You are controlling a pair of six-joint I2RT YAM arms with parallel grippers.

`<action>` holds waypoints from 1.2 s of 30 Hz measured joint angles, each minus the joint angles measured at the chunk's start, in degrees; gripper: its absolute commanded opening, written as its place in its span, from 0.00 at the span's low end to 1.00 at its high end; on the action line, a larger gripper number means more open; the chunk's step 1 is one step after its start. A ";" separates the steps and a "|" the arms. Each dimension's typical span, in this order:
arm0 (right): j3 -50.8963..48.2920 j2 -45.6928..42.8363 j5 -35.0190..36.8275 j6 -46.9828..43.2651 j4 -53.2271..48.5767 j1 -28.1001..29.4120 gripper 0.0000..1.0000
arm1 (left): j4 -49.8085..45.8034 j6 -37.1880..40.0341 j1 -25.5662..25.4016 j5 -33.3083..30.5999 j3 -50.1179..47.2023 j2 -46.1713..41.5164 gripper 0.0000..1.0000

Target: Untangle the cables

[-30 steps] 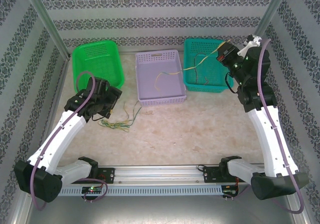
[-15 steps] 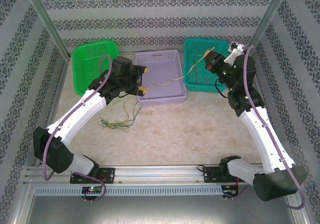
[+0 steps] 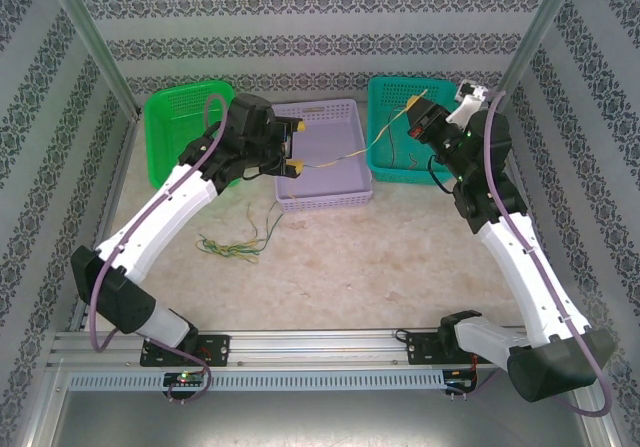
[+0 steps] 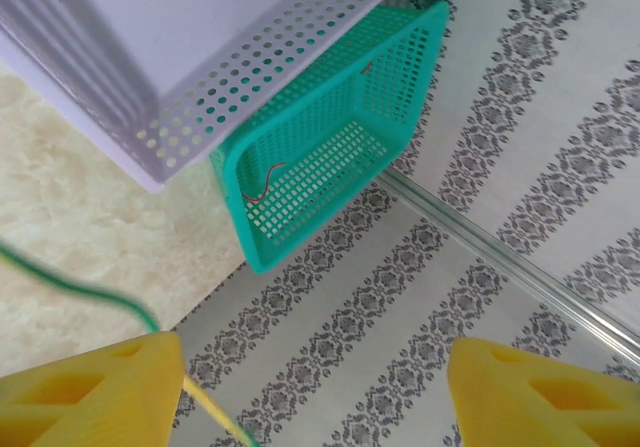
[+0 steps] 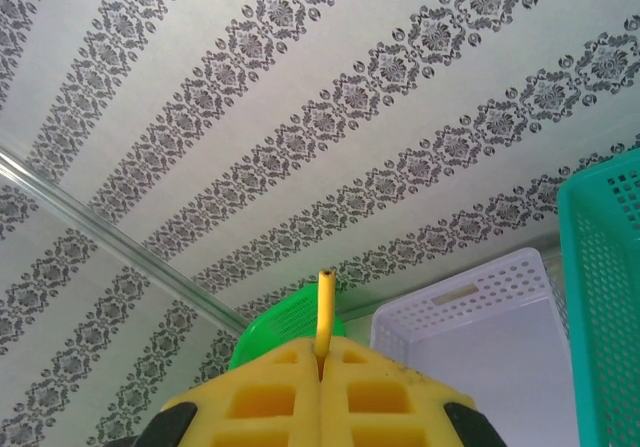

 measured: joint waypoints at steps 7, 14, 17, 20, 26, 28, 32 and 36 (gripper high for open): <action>0.59 1.92 1.90 -0.15 3.30 1.27 0.00 | -1.44 -1.86 -3.67 -0.31 3.80 -0.52 0.78; 1.25 2.08 2.78 0.07 5.42 2.25 0.00 | -1.38 -3.04 -6.38 -0.26 8.63 5.03 0.75; 1.36 1.95 2.78 0.50 5.95 2.62 0.00 | -1.20 -3.89 -6.38 -0.48 8.63 6.54 0.61; 1.33 1.25 2.71 1.27 5.90 3.37 0.00 | -0.79 -4.48 -6.36 -1.20 8.63 8.39 0.24; -0.63 -2.78 1.99 2.49 4.52 3.74 0.00 | 1.20 -4.17 -6.19 -3.28 8.72 9.51 0.00; -1.33 -4.04 2.03 3.19 2.80 3.72 0.18 | 1.51 -2.49 -5.86 -3.61 9.03 9.51 0.00; -2.23 -6.82 1.68 4.83 -3.54 2.67 0.59 | 6.03 5.88 -2.40 0.00 10.03 10.62 0.00; -2.78 -11.30 2.51 6.12 -13.51 -1.20 0.63 | 11.93 19.06 4.13 8.81 15.06 16.79 0.00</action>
